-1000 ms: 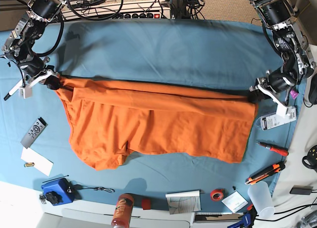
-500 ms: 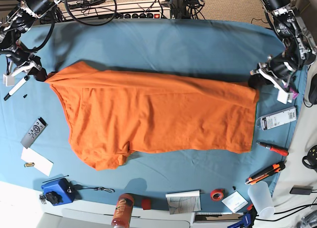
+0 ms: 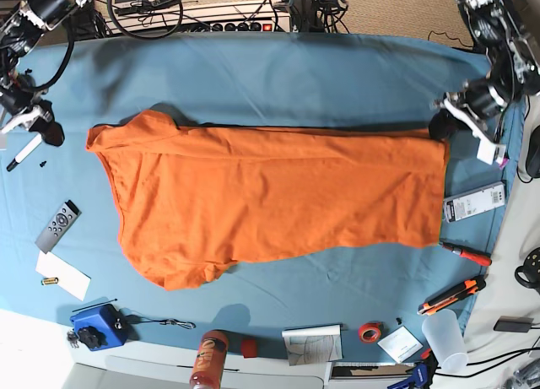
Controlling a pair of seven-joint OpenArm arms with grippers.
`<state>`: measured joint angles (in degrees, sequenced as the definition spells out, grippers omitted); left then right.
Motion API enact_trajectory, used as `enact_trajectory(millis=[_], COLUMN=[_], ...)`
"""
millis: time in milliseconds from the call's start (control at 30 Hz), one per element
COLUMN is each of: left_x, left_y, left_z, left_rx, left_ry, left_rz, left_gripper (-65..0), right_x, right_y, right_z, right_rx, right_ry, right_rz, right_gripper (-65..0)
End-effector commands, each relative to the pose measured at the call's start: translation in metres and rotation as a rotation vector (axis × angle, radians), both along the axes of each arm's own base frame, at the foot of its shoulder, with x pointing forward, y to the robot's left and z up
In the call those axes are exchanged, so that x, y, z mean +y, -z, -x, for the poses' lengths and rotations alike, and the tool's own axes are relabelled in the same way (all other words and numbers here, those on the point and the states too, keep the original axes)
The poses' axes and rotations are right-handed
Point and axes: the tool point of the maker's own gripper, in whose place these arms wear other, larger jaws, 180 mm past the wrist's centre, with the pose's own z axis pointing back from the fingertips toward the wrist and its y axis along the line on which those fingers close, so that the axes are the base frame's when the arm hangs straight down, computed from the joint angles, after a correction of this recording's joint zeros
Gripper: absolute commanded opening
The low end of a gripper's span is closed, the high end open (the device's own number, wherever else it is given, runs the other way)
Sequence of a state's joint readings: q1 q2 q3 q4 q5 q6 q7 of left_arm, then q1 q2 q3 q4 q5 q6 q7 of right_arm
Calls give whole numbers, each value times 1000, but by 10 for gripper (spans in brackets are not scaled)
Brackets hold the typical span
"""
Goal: Layout the t-shirt on the table in an organized manner, then fold the t-shirt properly
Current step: 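Pull the folded edge taut between both grippers and lay it down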
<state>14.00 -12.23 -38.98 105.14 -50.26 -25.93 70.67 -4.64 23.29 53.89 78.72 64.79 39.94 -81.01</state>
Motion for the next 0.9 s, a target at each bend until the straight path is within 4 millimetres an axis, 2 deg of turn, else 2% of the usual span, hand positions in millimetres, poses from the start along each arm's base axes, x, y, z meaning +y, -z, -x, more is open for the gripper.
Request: enact_trajectory(millis=[0,100,233,433,600,633,700,733,867], left_x=[2,1,1,3,6,7,8,7,8], left_y=[-12,-10,-5,-6,-6,-7,-7,-7,-6], left_z=[-3,9,18,17,15,15,15,15,15], left_rx=[-42,-24,-2,-16,-20,-20,-20,-20,-19], left_ry=[7,16,15,10,3,5,5,5,5], left_rz=[-14,-28,-34,-42,-60,-64,-64,-64,-65], left_gripper=[-650,-650,-650,-650,-650,-650,-650,-650,-650], right_x=[-6,-4,-3,-2,-5,-6,-8,-8,-6], right_y=[-19,-21,-37,-43,-38,-36,-34,-34,-37], right_z=[-5,5,9,4,6,7,8,8,3], right_rx=[-59,-51,-79,-98,-67,-56,-44,-45,-60], right_ry=[-1,-18,-32,-35,-28,-26,-23,-23,-27], right_rz=[21,42,95,106,127,134,142,142,143], right_gripper=[-650,-650,-650,-650,-650,-615,-486,-448,-440])
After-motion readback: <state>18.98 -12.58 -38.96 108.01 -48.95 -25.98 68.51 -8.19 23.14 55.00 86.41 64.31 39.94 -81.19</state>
